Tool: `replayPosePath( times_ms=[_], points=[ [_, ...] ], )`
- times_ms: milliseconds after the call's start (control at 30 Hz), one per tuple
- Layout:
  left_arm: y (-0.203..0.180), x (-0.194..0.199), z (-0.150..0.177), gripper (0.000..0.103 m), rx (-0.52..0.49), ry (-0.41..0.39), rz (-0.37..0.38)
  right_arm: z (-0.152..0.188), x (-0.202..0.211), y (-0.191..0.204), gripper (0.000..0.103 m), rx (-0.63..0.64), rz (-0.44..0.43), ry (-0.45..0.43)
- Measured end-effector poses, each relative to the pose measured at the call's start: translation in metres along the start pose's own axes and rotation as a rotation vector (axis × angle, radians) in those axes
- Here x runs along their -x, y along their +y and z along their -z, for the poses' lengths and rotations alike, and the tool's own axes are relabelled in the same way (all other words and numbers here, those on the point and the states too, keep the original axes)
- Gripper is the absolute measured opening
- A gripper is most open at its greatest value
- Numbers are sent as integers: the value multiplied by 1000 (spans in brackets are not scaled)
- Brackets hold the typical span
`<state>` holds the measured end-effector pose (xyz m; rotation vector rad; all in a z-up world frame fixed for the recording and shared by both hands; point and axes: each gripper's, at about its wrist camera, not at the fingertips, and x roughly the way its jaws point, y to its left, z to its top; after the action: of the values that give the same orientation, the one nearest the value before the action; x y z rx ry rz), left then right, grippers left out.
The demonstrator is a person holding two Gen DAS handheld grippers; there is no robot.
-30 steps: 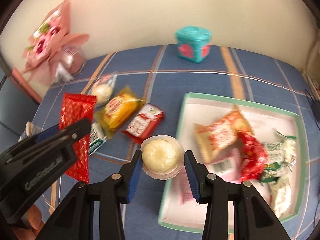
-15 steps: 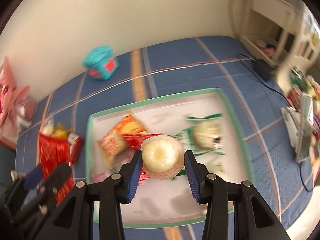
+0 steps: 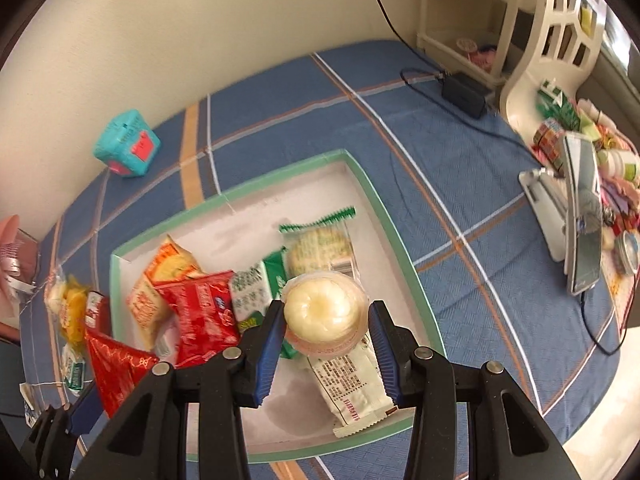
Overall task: Organize snacks
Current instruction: 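Carry the red wrapper in left tool while right tool carries cream cake over tray, then open the right tool to drop the cream cake while the left tool releases the red wrapper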
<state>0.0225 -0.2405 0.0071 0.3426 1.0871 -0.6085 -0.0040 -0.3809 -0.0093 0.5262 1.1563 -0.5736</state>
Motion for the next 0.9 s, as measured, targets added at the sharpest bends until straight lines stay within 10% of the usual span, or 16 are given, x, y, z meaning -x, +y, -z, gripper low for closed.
replayPosePath(
  times_ms=[900],
  points=[
    [5, -9, 2, 49, 42, 36, -30, 1, 3, 9, 46, 37, 26, 28]
  ],
)
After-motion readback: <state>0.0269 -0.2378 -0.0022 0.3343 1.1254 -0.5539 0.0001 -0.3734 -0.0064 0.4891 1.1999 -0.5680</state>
